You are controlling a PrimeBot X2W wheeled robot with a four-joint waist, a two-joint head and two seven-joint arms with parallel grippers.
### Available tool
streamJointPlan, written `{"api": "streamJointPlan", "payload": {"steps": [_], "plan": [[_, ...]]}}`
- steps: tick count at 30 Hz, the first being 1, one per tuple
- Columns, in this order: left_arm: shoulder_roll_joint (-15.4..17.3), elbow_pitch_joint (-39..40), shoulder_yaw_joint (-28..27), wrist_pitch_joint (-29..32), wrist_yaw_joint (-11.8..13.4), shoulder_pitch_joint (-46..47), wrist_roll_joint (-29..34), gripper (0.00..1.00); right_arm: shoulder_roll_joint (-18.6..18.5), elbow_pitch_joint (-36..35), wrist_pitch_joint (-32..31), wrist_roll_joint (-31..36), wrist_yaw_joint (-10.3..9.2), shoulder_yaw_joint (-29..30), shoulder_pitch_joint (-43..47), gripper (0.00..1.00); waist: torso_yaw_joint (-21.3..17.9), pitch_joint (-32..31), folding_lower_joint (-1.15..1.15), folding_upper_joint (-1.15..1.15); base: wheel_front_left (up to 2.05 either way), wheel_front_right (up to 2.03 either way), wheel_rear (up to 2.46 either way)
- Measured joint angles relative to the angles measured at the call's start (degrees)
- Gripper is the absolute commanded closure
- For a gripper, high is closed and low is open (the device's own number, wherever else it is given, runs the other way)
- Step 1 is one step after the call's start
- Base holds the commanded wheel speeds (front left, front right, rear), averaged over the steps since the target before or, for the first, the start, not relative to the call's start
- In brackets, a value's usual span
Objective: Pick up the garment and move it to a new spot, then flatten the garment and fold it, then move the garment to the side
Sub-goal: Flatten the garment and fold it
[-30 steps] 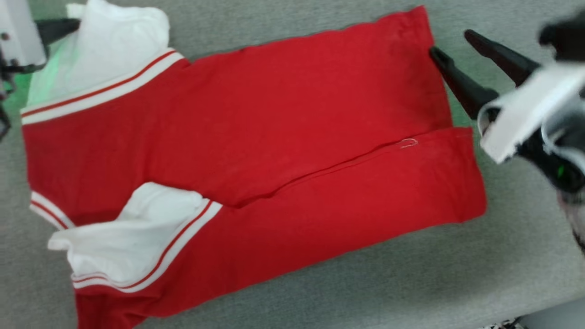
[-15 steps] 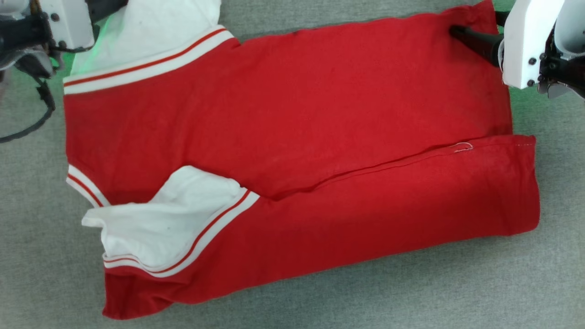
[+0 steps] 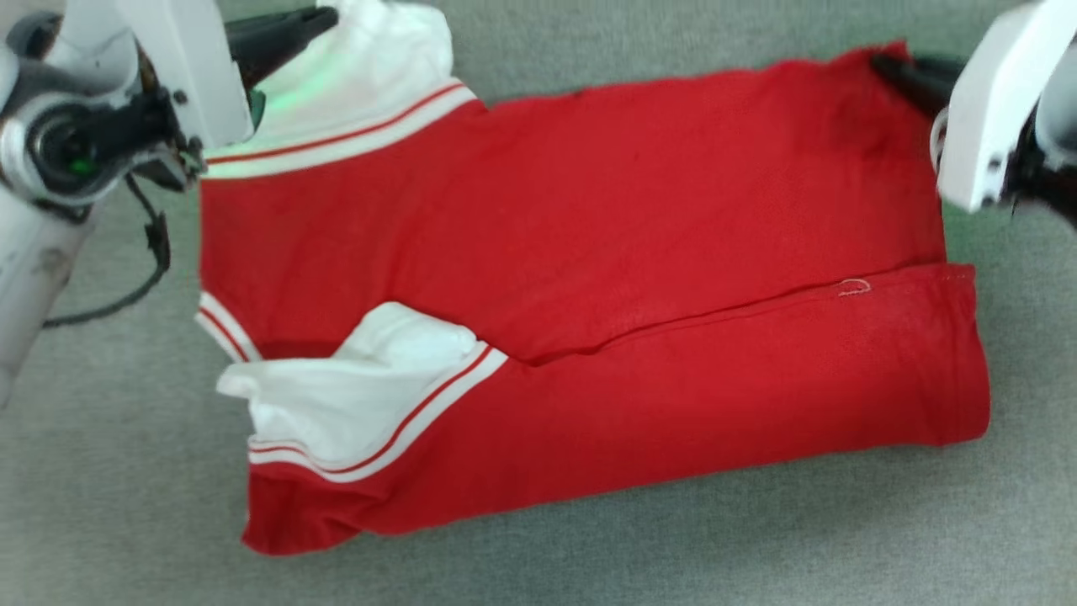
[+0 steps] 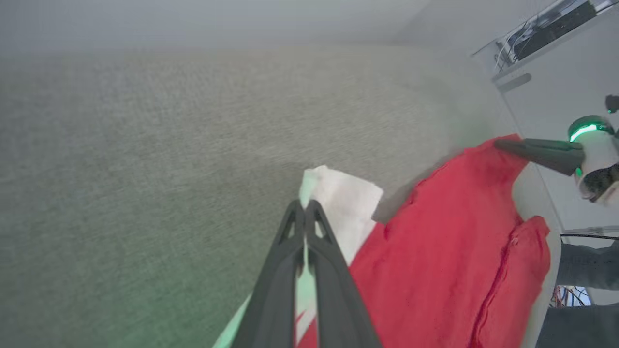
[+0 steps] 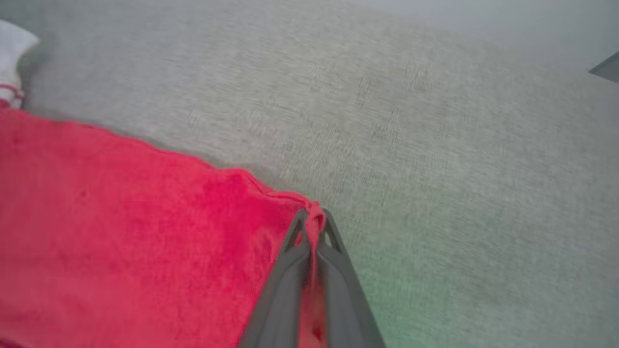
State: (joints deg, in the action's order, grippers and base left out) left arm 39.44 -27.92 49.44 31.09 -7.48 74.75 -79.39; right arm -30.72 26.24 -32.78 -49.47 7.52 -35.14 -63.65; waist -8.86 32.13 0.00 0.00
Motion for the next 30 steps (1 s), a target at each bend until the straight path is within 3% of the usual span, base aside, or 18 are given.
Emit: {"api": "streamJointPlan", "payload": {"steps": [4,10,14,18,23,30], "plan": [[3.4,9.6,-0.6,-3.8,0.0,-5.4,-2.5,1.0,-3.4,-4.8,1.1,-1.8,0.01,-1.1,5.2,1.0,1.1,-3.3,0.0,0.0,0.0,0.0,0.0],[11.4,23.6,0.1,-11.2,0.0,-17.4,-2.8,1.0,-9.3,-12.1,1.4,-4.1,0.0,-0.2,15.2,1.0,3.1,-8.2,0.0,0.0,0.0,0.0,0.0],[15.7,31.2,-0.5,-18.6,0.2,-26.1,-3.3,1.0,-12.1,-16.8,1.2,-5.4,0.01,2.4,22.3,1.0,4.7,-10.7,0.0,0.0,0.0,0.0,0.0],[19.7,38.7,0.1,-25.4,2.1,-35.4,-3.2,1.0,-14.3,-20.1,1.7,-5.6,0.0,6.9,29.9,1.0,6.2,-12.3,0.0,0.0,0.0,0.0,0.0],[22.6,45.3,2.2,-31.3,4.0,-44.7,-3.0,1.0,-14.3,-22.7,2.4,-5.5,0.0,13.3,39.2,1.0,7.6,-13.1,0.0,0.0,0.0,0.0,0.0],[22.2,46.8,4.6,-35.6,4.6,-51.0,-3.1,1.0,-10.8,-25.0,3.0,-2.8,0.01,21.3,47.0,1.0,7.9,-11.9,0.0,0.0,0.0,0.0,0.0]]}}
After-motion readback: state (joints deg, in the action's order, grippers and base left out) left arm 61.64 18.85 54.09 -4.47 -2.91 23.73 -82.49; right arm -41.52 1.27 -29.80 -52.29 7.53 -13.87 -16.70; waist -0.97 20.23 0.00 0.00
